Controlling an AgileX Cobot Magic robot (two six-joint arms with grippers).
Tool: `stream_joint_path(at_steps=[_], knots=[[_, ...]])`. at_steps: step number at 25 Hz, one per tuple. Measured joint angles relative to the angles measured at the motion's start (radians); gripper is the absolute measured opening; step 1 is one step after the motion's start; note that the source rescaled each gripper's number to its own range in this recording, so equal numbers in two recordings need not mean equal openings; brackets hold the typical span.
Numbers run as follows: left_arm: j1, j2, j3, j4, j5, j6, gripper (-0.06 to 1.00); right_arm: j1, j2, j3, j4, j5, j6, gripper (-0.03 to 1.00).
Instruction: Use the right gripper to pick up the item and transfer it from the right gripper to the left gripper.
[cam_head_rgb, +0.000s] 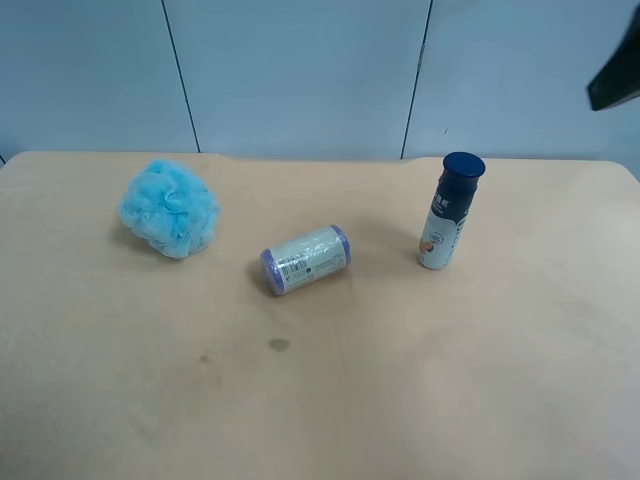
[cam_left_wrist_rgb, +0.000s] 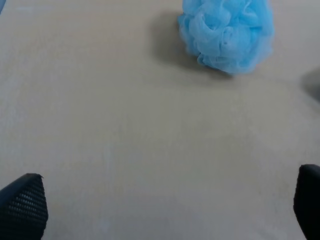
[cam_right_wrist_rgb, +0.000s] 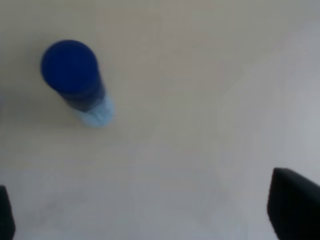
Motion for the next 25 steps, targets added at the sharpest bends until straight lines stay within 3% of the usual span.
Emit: stream_joint_path(at_steps=[7,13,25], knots=[[0.0,0.0,0.0,-0.001,0.0,0.0,1.0,0.135,0.303,-0.165,-0.008,0.036,-0.01,1.0],[0.0,0.0,0.0,-0.001,0.0,0.0,1.0,0.14,0.473,-0.235,-0.008,0.081,-0.01,1.0],[0.0,0.0,0.0,-0.001,0.0,0.0,1.0,0.14,0.627,-0.254,-0.016,0.041,0.005,1.0]])
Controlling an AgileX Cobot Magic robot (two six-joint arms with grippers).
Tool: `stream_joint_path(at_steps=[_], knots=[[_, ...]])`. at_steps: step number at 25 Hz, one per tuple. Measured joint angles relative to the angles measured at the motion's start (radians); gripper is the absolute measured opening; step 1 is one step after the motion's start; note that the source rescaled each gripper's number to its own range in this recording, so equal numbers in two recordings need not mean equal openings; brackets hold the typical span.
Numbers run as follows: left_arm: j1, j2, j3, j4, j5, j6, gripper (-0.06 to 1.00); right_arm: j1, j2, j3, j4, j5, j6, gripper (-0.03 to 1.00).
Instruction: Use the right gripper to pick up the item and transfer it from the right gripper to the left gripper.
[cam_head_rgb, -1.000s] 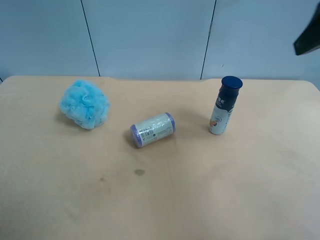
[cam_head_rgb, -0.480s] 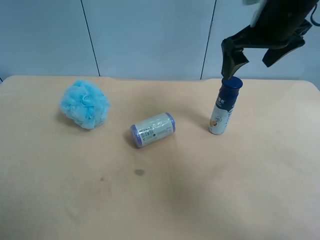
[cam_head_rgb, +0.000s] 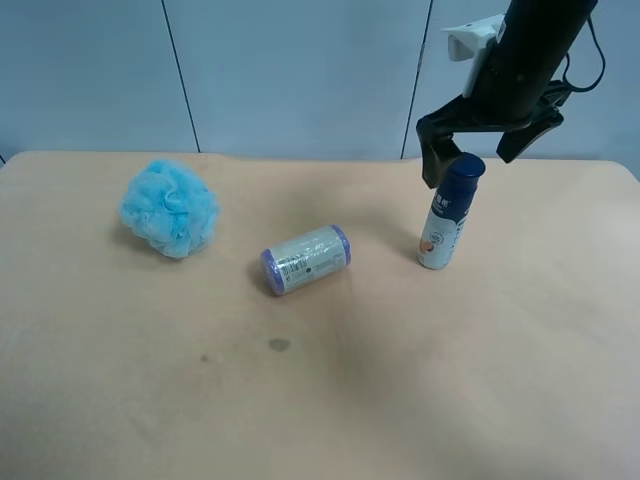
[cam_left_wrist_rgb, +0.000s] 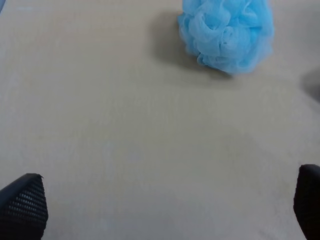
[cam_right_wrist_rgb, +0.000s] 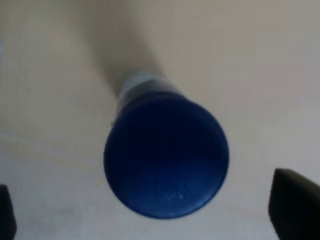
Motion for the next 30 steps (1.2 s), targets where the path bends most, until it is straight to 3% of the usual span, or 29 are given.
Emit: stream_joint_path(at_steps=[13,21,25,30], knots=[[0.0,0.0,0.0,0.0,0.0,0.0,1.0,0.0,0.1,-0.01,0.003,-0.048,0.008,1.0],[0.0,0.0,0.0,0.0,0.0,0.0,1.0,0.0,0.156,-0.011,0.072,-0.056,-0.018,0.98],[0.0,0.0,0.0,0.0,0.0,0.0,1.0,0.0,0.157,-0.011,0.076,-0.063,-0.02,0.86],[0.0,0.0,0.0,0.0,0.001,0.0,1.0,0.0,0.157,-0.011,0.057,-0.068,-0.019,0.51]])
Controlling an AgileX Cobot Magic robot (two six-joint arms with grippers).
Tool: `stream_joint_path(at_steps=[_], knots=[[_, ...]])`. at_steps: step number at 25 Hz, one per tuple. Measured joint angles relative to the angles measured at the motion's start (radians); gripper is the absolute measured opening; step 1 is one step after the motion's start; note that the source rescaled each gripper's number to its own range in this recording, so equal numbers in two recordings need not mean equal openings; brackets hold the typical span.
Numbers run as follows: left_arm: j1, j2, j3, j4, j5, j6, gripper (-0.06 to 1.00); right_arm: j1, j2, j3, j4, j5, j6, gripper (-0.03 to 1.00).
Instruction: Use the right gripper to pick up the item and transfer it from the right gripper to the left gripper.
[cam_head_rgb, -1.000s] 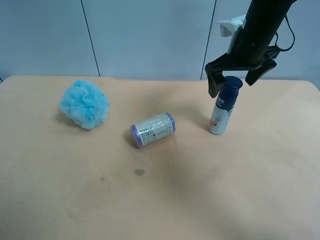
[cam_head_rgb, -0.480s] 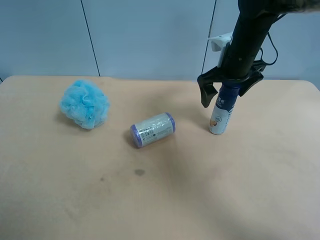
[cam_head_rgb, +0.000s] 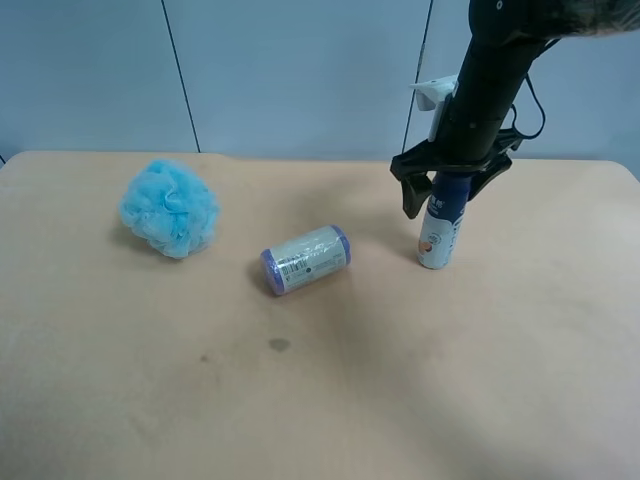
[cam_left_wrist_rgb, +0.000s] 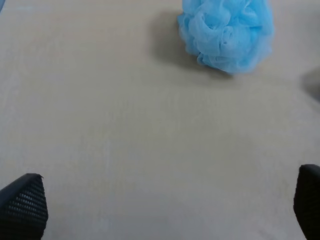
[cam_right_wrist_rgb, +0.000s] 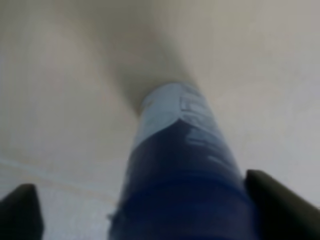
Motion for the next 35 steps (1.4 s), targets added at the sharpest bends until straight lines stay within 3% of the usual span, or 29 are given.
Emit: stream_joint_path(at_steps=[5,21,28,35], knots=[[0.0,0.0,0.0,0.0,0.0,0.0,1.0,0.0,0.0,0.0,-0.022,0.0,0.001,0.0],[0.0,0.0,0.0,0.0,0.0,0.0,1.0,0.0,-0.117,0.0,-0.018,0.042,0.008,0.0],[0.0,0.0,0.0,0.0,0.0,0.0,1.0,0.003,-0.273,0.0,0.079,0.08,-0.001,0.0],[0.0,0.0,0.0,0.0,0.0,0.0,1.0,0.113,-0.345,0.0,0.122,0.109,-0.012,0.0]])
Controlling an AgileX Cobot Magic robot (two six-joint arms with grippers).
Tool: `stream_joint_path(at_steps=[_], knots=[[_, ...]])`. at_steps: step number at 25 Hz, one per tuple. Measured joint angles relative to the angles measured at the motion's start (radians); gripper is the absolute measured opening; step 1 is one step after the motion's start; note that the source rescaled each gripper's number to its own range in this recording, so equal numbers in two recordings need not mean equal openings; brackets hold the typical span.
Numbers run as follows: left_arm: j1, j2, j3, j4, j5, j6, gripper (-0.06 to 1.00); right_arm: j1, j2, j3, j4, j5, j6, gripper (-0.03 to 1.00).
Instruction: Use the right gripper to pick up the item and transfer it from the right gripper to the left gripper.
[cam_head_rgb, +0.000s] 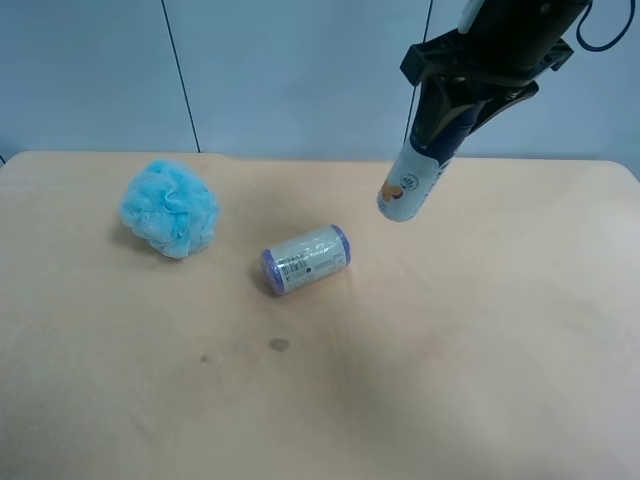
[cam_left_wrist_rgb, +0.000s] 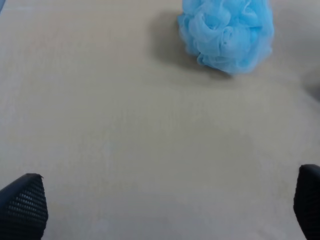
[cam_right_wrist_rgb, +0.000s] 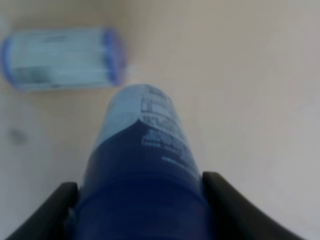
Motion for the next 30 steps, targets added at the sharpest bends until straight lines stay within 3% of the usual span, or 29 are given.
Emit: stream_joint_path(at_steps=[4,8,14,20,30], knots=[[0.0,0.013,0.0,-0.025,0.0,0.021,1.0,0.104,-0.01,0.0,0.037,-0.006,-0.019,0.0],[0.0,0.096,-0.01,-0.103,0.002,0.086,1.0,0.181,-0.01,0.0,0.13,-0.024,-0.045,0.0],[-0.007,0.255,-0.119,-0.232,0.001,0.262,1.0,0.234,-0.01,0.0,0.217,-0.056,-0.083,0.0],[-0.118,0.355,-0.193,-0.301,0.003,0.397,0.93,0.245,-0.01,0.0,0.32,-0.085,-0.144,0.0],[-0.356,0.517,-0.223,-0.305,0.0,0.452,0.92,0.245,-0.009,0.0,0.395,-0.107,-0.206,0.0]])
